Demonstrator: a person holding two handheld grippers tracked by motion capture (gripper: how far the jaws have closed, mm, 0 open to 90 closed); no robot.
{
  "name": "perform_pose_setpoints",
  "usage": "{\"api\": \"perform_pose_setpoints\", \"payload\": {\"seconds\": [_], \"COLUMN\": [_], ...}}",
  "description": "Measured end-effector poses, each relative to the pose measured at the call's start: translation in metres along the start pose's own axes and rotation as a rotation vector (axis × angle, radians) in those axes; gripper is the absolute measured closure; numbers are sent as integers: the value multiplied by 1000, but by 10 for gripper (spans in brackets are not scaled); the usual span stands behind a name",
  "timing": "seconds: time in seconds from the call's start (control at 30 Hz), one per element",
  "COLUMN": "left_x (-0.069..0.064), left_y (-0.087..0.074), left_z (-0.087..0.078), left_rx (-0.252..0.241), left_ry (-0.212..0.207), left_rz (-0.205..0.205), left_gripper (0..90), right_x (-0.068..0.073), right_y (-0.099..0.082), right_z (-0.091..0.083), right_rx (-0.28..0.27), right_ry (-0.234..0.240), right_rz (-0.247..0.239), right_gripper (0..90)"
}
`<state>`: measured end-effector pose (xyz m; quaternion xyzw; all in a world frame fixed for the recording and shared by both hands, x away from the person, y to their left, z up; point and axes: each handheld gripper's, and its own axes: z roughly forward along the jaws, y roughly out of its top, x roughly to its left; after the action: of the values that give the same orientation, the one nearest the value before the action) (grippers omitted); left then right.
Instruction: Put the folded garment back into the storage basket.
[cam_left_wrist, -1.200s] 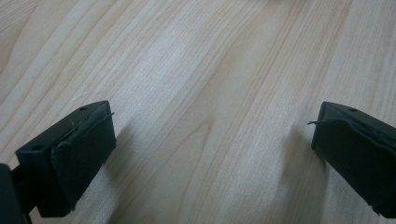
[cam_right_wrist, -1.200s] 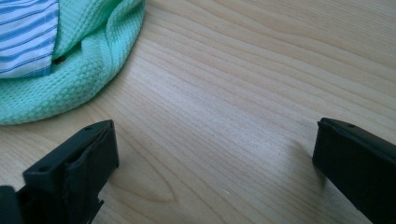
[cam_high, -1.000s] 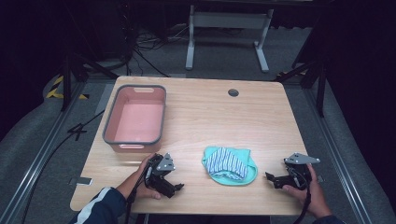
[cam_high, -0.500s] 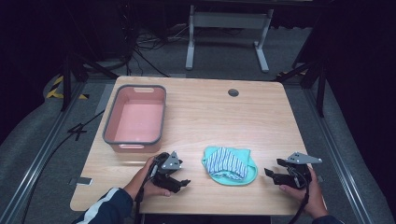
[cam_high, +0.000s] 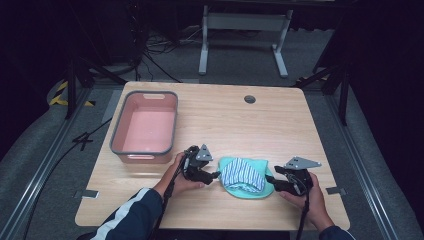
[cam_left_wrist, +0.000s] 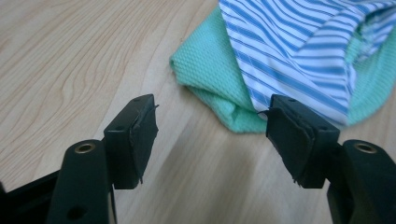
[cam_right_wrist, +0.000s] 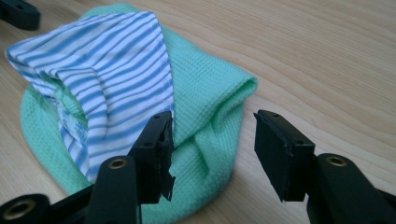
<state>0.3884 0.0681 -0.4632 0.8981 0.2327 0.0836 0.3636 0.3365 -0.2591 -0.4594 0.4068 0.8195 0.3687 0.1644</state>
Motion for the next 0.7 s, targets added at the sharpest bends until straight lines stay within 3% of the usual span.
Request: {"api": "perform_pose_setpoints", "payload": {"seconds": [0.13, 0.27, 0.4, 0.47, 0.53, 0.6, 0.7], "left_x": [3, -2, -3, -4, -5, -7, -10], "left_y": [7, 9, 6, 3, 2, 2, 5], "left_z": [10, 22, 25, 26, 26, 26, 24], "left_rx": [-34, 24, 26, 16, 7, 6, 24], "left_ry": [-23, -25, -22, -23, -10, -12, -31], "left_rz": [-31, -3, -18, -28, -24, -11, 1], "left_gripper": [341, 288, 248, 242, 236, 239, 369], "right_x": [1, 4, 7, 5, 4, 5, 9], "right_y": [2, 2, 2, 0, 0, 1, 1], "right_z": [7, 18, 21, 22, 22, 21, 20], "right_rx": [10, 67, 81, 80, 85, 87, 88], "right_ry": [5, -16, -26, -8, -2, 13, 40], "right_rz": [18, 18, 15, 47, 39, 32, 38], "right_gripper": [476, 422, 390, 409, 425, 500, 629]}}
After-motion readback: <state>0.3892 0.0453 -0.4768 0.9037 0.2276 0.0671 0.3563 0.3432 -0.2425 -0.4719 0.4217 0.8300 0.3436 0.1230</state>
